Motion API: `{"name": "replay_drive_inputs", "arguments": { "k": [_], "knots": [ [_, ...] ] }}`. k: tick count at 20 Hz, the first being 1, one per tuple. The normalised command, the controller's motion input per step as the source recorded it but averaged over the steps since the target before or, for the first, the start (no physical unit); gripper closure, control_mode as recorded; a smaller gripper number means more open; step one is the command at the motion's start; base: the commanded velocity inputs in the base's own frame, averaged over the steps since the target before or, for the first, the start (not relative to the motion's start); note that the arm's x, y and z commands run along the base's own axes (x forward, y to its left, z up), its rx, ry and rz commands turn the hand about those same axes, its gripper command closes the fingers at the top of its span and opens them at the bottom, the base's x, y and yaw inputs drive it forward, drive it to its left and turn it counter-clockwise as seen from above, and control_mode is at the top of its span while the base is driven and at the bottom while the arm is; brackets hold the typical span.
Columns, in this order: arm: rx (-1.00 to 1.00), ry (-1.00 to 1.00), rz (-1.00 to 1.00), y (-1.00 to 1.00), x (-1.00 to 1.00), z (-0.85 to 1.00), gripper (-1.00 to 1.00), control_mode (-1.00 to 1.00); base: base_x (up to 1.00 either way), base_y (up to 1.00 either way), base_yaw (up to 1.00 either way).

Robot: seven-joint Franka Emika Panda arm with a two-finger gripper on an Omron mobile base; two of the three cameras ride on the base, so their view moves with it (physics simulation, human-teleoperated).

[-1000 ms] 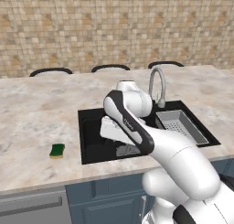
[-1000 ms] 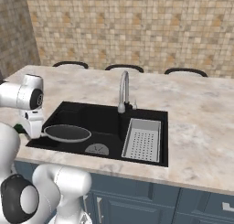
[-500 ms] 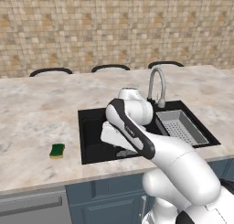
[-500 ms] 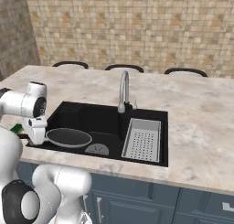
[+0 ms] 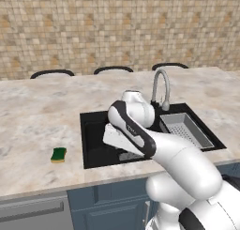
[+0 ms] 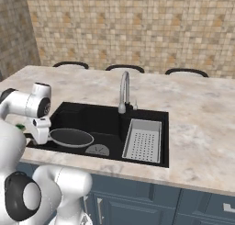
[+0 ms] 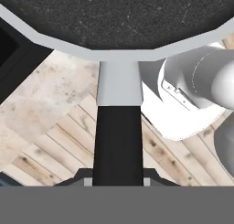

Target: Pick the pan and sponge and place them into the sink. Then turn on the water.

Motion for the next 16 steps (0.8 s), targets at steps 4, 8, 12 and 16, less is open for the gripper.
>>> {"name": "replay_drive_inputs", "arguments": {
  "k": [4, 8, 12, 16],
  "knots": [
    [0.02, 0.08, 0.00, 0.00, 0.22, -0.06, 1.00, -1.00, 0.00, 0.00, 0.00],
    [0.01, 0.05, 0.00, 0.00, 0.21, -0.11, 1.00, -1.00, 0.00, 0.00, 0.00],
    [0.00, 0.02, 0.00, 0.03, 0.25, -0.14, 1.00, -1.00, 0.00, 0.00, 0.00],
    [0.00, 0.01, 0.00, 0.00, 0.22, -0.17, 1.00, -1.00, 0.00, 0.00, 0.00]
  ]
}}
